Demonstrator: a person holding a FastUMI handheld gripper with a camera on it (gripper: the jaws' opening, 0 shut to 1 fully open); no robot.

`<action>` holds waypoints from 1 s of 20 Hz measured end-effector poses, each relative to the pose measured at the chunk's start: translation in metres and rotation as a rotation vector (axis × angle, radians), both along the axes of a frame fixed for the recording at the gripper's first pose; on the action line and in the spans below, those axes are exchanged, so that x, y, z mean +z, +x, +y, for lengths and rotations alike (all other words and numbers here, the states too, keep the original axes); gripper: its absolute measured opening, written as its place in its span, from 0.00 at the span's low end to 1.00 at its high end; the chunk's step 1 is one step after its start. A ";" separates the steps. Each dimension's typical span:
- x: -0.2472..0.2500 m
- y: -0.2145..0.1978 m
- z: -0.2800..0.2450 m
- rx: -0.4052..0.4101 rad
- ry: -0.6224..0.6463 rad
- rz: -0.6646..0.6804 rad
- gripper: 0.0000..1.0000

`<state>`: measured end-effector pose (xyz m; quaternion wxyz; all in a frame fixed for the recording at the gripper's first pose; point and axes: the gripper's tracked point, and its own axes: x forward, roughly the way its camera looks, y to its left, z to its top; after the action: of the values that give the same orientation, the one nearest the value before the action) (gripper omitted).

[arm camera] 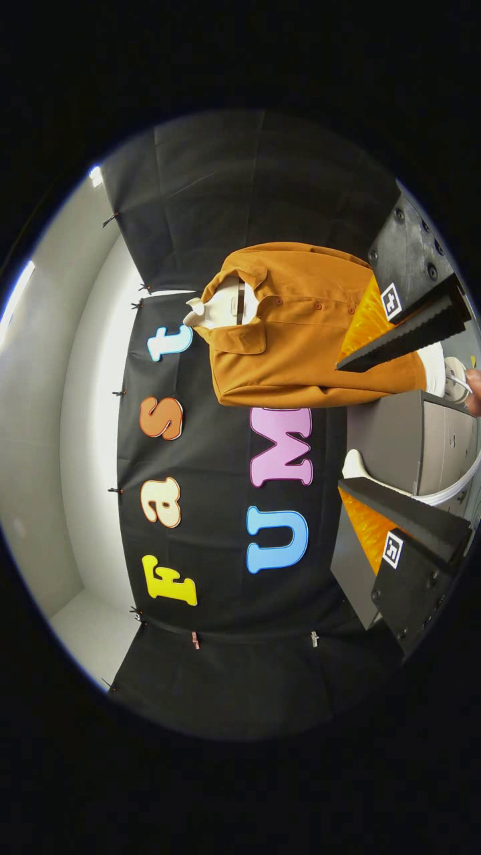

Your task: Iron the clothes twice with a garment steamer, once on the left side and once on the right side.

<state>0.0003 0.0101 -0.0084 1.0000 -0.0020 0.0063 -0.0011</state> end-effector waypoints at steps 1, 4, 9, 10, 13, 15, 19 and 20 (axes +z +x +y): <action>-0.002 0.000 0.001 0.001 0.001 0.005 0.98; -0.007 0.004 0.005 0.002 0.012 0.017 0.98; -0.042 0.018 0.023 0.009 0.030 0.150 0.98; -0.052 0.023 0.028 0.015 0.040 0.193 0.98; -0.086 0.038 0.055 0.051 0.080 0.331 0.99; -0.112 0.053 0.072 0.071 0.093 0.422 1.00; -0.162 0.079 0.101 0.091 0.097 0.585 0.99; -0.173 0.086 0.109 0.092 0.097 0.620 0.99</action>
<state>0.0862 0.1188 -0.1816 0.9483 0.0452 0.3108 0.0453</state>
